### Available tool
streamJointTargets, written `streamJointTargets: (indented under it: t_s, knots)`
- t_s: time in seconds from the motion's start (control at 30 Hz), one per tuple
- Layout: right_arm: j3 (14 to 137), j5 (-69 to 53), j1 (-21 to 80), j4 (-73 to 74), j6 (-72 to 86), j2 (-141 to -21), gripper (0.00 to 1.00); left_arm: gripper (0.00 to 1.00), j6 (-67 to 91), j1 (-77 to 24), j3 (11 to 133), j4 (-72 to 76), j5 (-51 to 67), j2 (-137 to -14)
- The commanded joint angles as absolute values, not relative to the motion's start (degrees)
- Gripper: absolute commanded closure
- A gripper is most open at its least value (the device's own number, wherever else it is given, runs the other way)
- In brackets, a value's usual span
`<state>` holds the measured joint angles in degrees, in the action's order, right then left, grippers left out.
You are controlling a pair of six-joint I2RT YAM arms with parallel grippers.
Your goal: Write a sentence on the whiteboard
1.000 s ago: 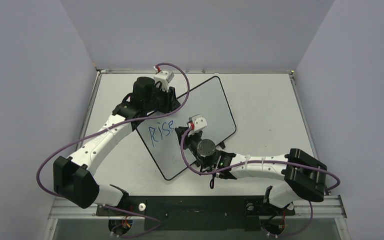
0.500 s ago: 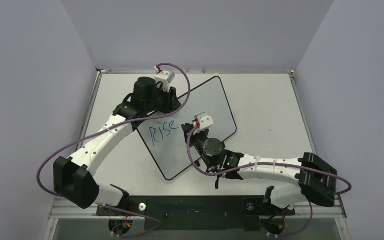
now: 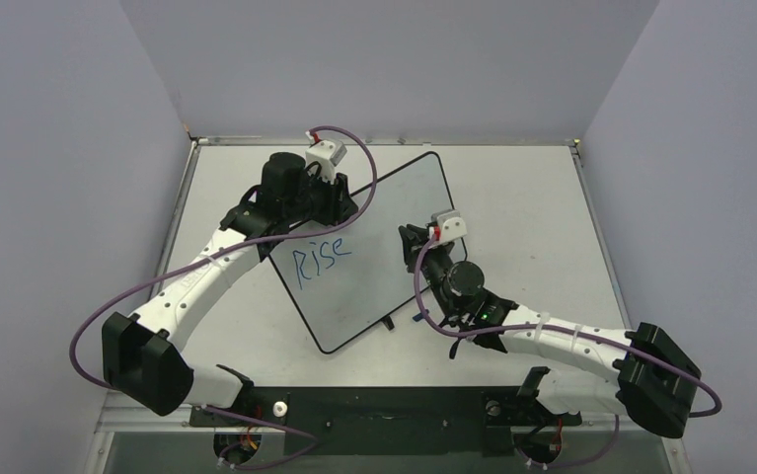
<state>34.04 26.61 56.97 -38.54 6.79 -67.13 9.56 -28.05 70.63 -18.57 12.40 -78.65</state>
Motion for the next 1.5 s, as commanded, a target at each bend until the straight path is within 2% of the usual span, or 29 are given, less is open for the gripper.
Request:
streamJointTargets:
  t_s: [0.0, 0.33, 1.47]
  knots:
    - [32.6, 18.2, 53.6, -42.9, 7.6, -65.3, 1.00, 1.00, 7.2, -28.2, 71.4, -13.8, 12.9, -75.7]
    - [32.5, 7.6, 52.4, -49.7, 6.8, -69.1, 1.00, 1.00, 6.4, -28.2, 71.1, -14.0, 12.7, -75.2]
    - [40.5, 13.5, 52.3, -46.6, 6.1, -78.2, 1.00, 1.00, 4.7, -28.9, 70.3, -13.6, 13.2, -74.7]
